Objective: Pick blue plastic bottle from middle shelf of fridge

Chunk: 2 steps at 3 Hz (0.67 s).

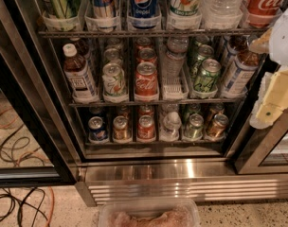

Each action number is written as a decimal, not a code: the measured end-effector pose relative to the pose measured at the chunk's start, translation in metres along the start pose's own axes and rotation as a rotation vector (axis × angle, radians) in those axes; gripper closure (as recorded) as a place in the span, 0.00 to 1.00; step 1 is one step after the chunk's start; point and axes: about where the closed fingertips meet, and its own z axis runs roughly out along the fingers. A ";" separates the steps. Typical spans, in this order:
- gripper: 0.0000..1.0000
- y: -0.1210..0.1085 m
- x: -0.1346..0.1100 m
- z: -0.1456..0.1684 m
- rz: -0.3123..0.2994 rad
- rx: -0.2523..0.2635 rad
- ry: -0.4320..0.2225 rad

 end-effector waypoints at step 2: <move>0.00 0.001 -0.005 -0.001 0.033 0.045 -0.073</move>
Offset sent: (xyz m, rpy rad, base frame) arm 0.0008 0.0167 0.0106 0.3472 -0.2683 -0.1139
